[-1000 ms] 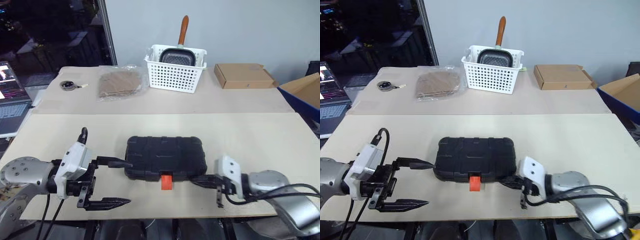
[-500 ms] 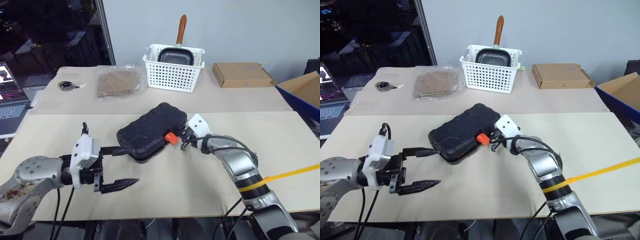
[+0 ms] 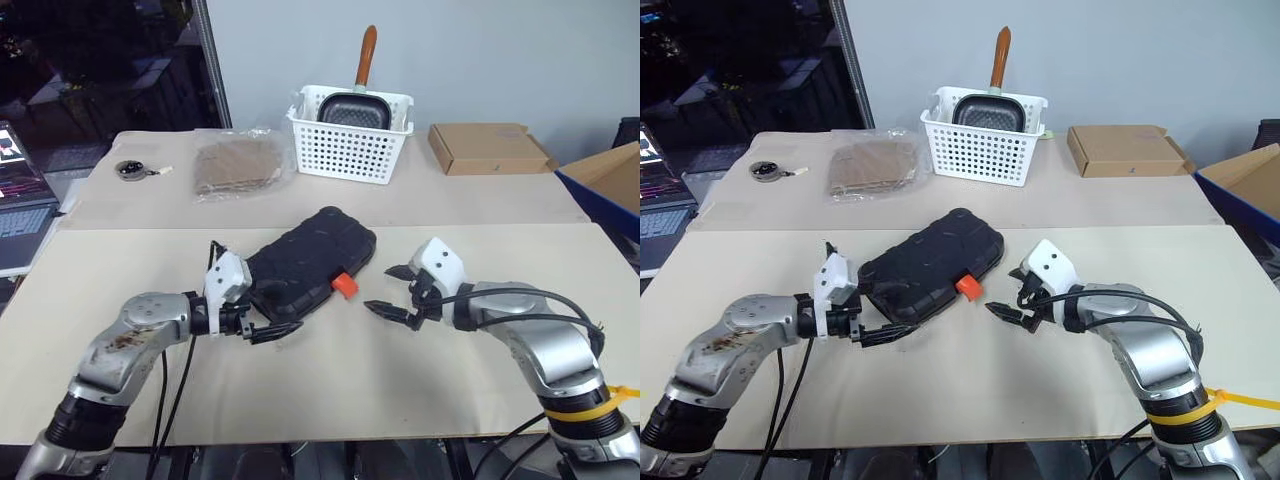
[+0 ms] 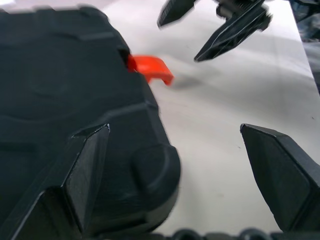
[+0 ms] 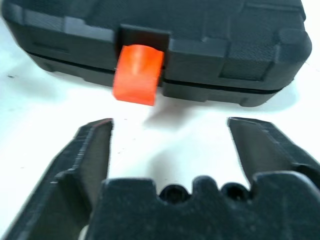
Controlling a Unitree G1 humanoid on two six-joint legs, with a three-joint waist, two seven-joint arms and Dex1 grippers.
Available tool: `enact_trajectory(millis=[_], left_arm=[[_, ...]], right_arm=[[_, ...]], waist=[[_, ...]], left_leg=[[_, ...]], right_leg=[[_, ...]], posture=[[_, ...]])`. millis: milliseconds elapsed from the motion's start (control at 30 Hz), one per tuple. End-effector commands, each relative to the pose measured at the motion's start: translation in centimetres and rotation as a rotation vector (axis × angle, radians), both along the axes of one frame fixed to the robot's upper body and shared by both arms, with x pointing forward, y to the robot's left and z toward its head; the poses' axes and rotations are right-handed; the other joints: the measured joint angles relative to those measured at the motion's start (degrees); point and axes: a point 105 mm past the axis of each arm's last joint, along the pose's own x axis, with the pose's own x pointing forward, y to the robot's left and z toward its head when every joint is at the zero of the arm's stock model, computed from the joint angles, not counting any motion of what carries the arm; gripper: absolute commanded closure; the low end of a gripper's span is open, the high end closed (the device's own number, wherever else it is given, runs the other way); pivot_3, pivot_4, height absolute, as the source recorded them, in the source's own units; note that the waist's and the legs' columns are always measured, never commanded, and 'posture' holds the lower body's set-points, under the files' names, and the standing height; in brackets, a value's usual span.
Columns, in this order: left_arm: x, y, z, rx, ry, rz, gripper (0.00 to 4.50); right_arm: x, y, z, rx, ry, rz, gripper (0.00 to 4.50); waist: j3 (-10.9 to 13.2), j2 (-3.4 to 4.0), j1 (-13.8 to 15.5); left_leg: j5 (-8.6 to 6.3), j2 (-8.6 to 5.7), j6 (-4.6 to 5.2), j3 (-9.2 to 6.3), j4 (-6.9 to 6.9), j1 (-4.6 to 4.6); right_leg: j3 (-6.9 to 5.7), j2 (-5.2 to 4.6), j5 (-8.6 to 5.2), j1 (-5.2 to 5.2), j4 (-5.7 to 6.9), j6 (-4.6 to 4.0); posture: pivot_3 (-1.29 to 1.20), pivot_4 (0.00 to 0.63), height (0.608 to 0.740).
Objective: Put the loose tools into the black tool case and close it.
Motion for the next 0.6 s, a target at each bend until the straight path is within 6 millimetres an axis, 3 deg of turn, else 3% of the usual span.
enact_trajectory(millis=[33, 133, 533, 600], left_arm=[[-0.3, 0.8, -2.5, 0.067, 0.075, -0.002, 0.0], [-0.3, 1.3, -3.2, 0.077, 0.084, 0.006, 0.0], [-0.9, 1.4, -2.2, 0.057, 0.037, 0.013, 0.0], [-0.9, 1.5, -2.2, 0.061, 0.033, 0.017, 0.0]], right_arm=[[0.3, 1.1, 0.8, 0.036, -0.012, -0.001, 0.34], [0.2, 1.9, 0.2, 0.063, 0.05, -0.002, 0.34], [1.4, 3.7, -0.9, 0.08, 0.154, -0.027, 0.34], [1.3, 4.1, -1.0, 0.081, 0.161, -0.017, 0.85]], waist=[[-0.01, 0.02, 0.06], [-0.06, 0.05, 0.04], [-0.1, 0.07, -0.25], [-0.1, 0.07, -0.22]], left_leg=[[0.01, 0.0, -0.01, 0.02, 0.0, 0.07], [0.03, 0.0, -0.03, 0.07, 0.0, 0.18], [0.0, 0.04, 0.01, 0.21, 0.0, 0.14], [0.0, 0.03, 0.01, 0.21, 0.0, 0.14]], right_leg=[[0.03, -0.01, 0.0, 0.03, 0.03, 0.0], [0.07, 0.0, -0.01, 0.14, 0.02, 0.01], [0.2, -0.01, 0.0, 0.04, 0.03, 0.01], [0.19, -0.01, 0.0, 0.04, 0.03, 0.01]], posture=[[0.0, 0.15, 0.74], [0.0, 0.15, 0.74], [0.0, 0.15, 0.74], [0.0, 0.15, 0.74]])
